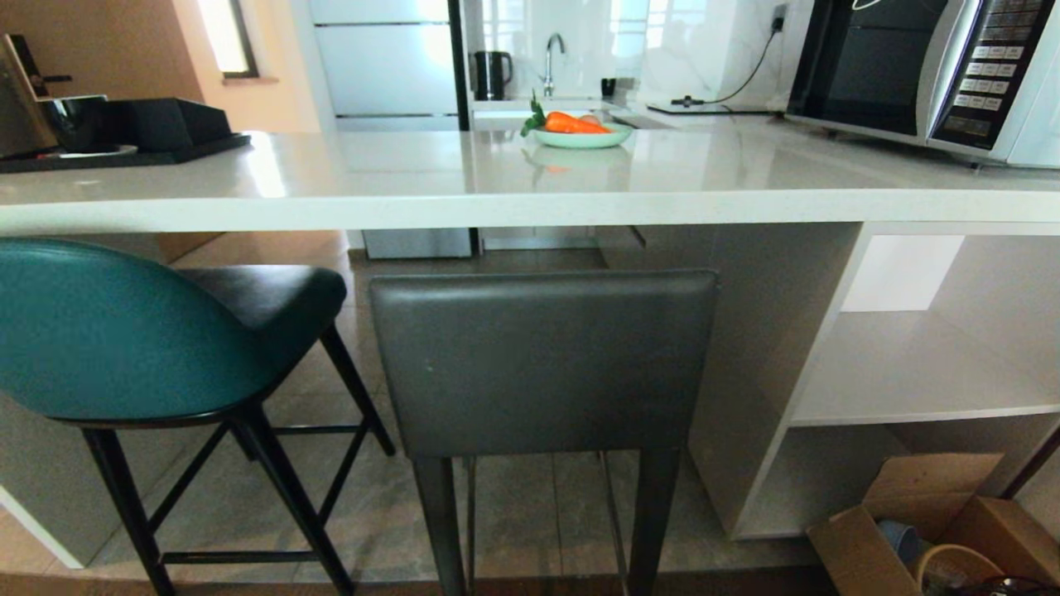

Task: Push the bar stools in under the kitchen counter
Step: Pull the gray chair out from under the dining table

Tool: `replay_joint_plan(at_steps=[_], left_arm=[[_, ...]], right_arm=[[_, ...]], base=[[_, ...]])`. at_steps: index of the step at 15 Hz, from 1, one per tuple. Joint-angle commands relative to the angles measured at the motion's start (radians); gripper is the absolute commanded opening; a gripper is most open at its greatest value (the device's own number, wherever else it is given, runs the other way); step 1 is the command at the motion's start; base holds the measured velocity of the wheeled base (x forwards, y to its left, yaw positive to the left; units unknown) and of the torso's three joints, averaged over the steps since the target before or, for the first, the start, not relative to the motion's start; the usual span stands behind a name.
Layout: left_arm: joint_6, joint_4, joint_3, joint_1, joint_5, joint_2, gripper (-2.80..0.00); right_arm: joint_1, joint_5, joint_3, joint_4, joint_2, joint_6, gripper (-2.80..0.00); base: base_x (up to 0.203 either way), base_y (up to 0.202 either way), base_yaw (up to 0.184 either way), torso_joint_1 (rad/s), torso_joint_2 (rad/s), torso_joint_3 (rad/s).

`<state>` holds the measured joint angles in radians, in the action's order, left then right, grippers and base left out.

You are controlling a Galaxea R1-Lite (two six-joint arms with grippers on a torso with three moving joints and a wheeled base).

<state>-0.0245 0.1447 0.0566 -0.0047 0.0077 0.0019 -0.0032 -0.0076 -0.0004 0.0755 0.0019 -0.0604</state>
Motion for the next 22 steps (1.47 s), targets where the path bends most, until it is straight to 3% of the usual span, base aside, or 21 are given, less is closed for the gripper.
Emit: replay_joint_plan(at_steps=[1,15,20,22], left_arm=[[0.000,0.001,0.000,0.000,0.000,0.000,-2.80],[0.009,0.001,0.002,0.004,0.002,-0.002,-2.80],[0.017,0.007,0.005,0.003,0.003,-0.003,-2.80],[0.024,0.001,0.016,0.003,0.000,-0.003,-2.80]], right_arm=[[0.000,0.000,0.028,0.001,0.000,-0.001,-2.80],[0.000,0.005,0.030,0.009,-0.002,0.024,-2.80],[0.000,0.006,0.028,0.000,-0.002,0.074,-2.80],[0.000,0.016,-0.017,-0.008,0.003,0.073,-2.80]], base=[[0.000,0.000,0.000,0.000,0.00,0.000],[0.000,0.000,0.000,0.000,0.00,0.000],[0.000,0.000,0.000,0.000,0.00,0.000],[0.000,0.000,0.000,0.000,0.00,0.000]])
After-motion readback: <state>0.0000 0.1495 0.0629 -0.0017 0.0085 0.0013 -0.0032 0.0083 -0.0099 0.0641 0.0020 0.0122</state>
